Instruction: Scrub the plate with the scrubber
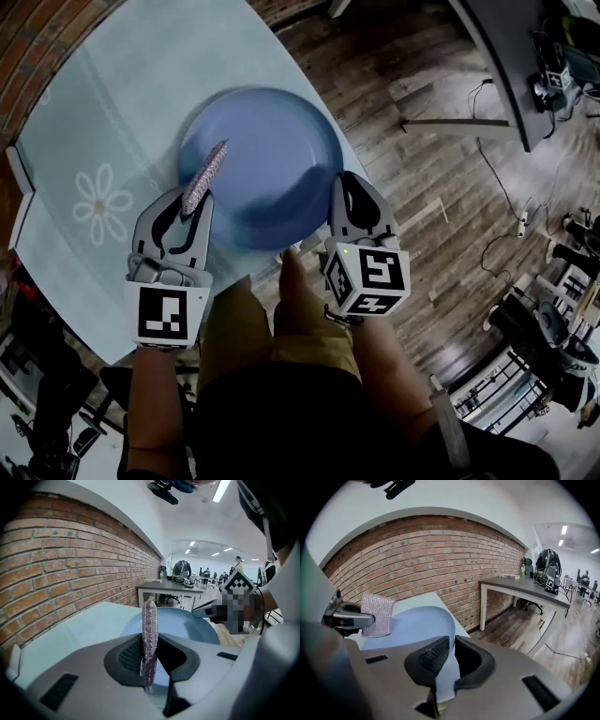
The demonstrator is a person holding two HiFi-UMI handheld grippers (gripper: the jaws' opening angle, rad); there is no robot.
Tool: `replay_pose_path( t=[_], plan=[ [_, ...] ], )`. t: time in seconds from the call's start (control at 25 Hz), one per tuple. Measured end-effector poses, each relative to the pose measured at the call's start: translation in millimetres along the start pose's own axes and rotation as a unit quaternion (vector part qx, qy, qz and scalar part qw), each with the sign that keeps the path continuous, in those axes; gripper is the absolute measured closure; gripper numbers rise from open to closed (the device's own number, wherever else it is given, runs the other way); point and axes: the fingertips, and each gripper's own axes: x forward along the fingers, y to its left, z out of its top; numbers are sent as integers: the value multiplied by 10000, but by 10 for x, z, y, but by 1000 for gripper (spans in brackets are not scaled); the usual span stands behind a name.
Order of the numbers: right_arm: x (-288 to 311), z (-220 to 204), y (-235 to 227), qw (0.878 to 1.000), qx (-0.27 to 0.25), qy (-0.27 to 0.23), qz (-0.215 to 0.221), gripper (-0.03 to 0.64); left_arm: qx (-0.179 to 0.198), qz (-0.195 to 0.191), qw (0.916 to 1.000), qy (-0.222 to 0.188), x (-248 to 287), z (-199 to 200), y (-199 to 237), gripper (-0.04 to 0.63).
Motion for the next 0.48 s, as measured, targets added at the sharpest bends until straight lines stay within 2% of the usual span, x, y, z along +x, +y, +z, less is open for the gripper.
replay_pose_path(
  t=[0.16,0.48],
  plan=[
    [31,22,-33,10000,5,24,-1,571,-172,-177,9997,8,-47,-23,-153,515],
    [33,23,-14,10000,40,19,15,571,8,-635,9980,78,-107,-66,-488,515]
  ],
)
